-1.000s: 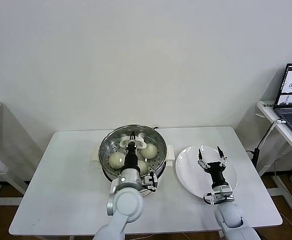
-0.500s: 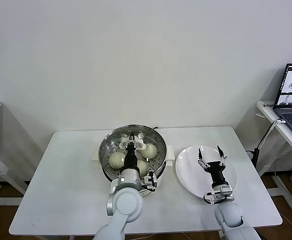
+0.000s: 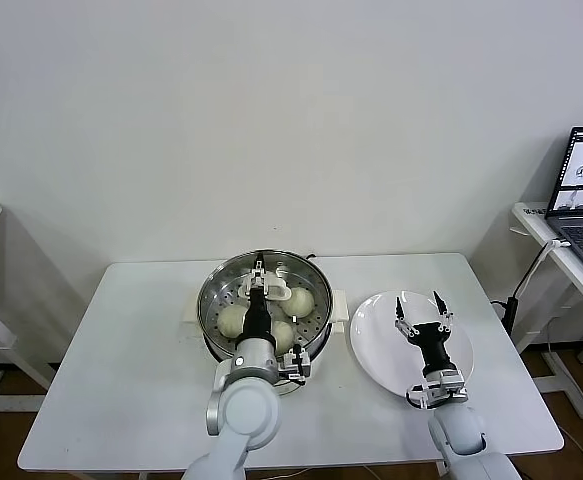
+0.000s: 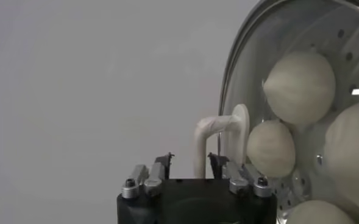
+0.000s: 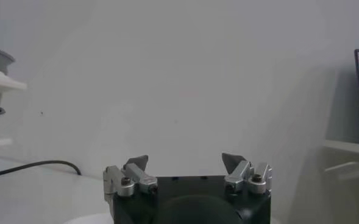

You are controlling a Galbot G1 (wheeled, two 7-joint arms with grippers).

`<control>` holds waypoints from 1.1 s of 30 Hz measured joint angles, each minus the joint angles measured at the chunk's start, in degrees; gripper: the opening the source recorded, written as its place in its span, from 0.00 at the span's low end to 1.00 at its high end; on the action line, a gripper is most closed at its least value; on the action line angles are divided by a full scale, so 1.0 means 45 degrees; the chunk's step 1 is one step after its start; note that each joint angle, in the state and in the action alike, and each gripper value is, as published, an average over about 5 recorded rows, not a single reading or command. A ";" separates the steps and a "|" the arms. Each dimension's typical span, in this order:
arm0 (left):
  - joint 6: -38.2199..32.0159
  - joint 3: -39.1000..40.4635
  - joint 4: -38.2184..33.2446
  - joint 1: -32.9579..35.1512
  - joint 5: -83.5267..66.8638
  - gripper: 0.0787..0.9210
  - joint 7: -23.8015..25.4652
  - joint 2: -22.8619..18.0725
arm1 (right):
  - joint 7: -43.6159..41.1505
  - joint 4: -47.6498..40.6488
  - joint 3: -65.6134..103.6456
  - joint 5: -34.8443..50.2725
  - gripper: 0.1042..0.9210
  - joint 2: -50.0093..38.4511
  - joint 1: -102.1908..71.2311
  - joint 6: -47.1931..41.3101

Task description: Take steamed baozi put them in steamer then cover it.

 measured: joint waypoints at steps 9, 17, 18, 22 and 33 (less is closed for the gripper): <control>0.0243 0.0128 -0.1334 0.0556 -0.1290 0.88 0.0290 0.0821 | 0.0026 0.0105 -0.0022 -0.0011 0.88 -0.0052 0.0062 -0.0088; 0.0248 -0.0513 -0.3277 0.1427 -0.3697 0.88 0.0232 0.2239 | 0.0185 0.0440 -0.0137 0.0278 0.88 -0.0202 -0.0150 -0.0496; 0.0205 -0.0698 -0.3531 0.1572 -0.4183 0.88 0.0129 0.2444 | 0.0196 0.0510 -0.0139 0.0367 0.88 -0.0217 -0.0191 -0.0573; -0.0235 -0.1734 -0.4264 0.2155 -0.6732 0.88 -0.0797 0.3079 | 0.0166 0.0882 -0.0088 0.0844 0.88 -0.0255 -0.0434 -0.0922; -0.4254 -0.5717 -0.2919 0.3360 -1.5546 0.88 -0.3667 0.3391 | 0.0039 0.2151 0.0172 0.2512 0.88 -0.0179 -0.1368 -0.1722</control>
